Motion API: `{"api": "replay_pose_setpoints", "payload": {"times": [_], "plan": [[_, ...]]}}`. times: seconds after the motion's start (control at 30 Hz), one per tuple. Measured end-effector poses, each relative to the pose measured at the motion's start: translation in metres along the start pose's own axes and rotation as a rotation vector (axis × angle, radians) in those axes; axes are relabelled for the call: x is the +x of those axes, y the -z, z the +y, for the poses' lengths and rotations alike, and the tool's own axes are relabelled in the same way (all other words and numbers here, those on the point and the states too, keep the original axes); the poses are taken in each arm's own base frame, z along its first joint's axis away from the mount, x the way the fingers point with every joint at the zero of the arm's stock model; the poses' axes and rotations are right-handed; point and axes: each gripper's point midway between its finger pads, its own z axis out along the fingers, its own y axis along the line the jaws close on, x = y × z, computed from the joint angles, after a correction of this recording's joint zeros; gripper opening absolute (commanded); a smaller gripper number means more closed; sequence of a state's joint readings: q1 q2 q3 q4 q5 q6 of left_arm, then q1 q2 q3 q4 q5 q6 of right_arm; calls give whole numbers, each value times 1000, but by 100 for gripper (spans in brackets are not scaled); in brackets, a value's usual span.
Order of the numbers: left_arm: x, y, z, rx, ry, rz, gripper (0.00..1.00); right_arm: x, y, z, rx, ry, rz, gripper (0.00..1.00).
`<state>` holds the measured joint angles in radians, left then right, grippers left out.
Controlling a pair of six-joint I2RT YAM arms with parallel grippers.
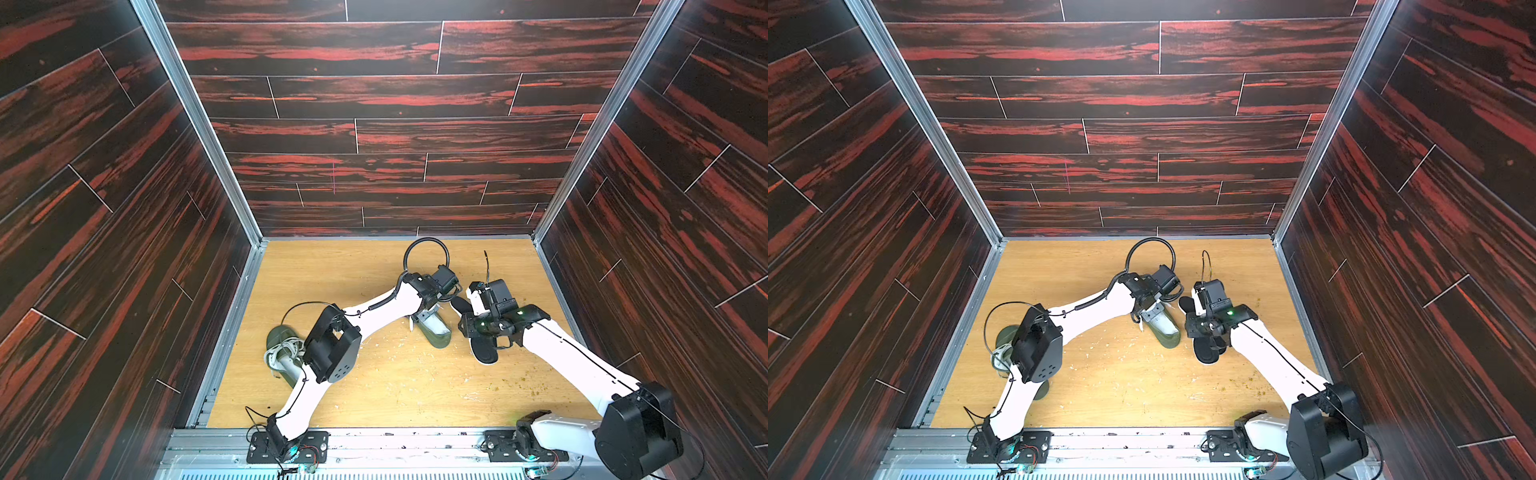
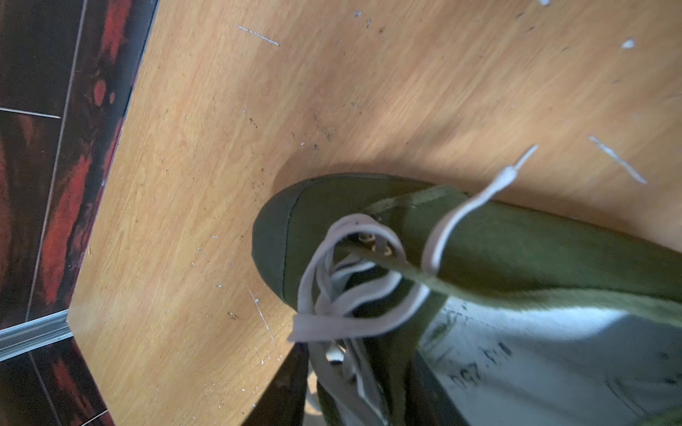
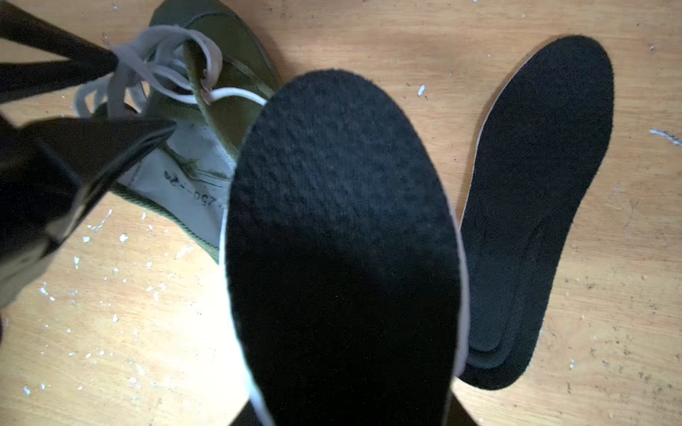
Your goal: Insert the insole into the shoe
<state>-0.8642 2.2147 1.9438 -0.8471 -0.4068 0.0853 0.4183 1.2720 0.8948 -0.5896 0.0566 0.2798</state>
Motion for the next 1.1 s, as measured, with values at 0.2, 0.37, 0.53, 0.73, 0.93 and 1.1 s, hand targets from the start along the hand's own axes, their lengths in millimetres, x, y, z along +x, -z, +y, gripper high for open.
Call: {"api": "replay_pose_setpoints", "payload": {"times": [0.2, 0.37, 0.53, 0.73, 0.93, 1.1], "plan": [[2, 6, 4, -9, 12, 8, 54, -2, 0, -3, 2, -6, -8, 45], [3, 17, 4, -10, 20, -5, 54, -5, 1, -5, -5, -18, -16, 45], [-5, 31, -3, -6, 8, -41, 48, -8, 1, -9, -6, -35, -22, 45], [-8, 36, -11, 3, -18, -54, 39, -10, 2, -13, -6, -49, -29, 45], [-12, 27, -11, -19, -31, -47, 36, -15, 9, -16, -11, -62, -56, 45], [-5, 9, -16, -34, -63, -8, 35, -15, 11, -16, -13, -65, -61, 45]]}}
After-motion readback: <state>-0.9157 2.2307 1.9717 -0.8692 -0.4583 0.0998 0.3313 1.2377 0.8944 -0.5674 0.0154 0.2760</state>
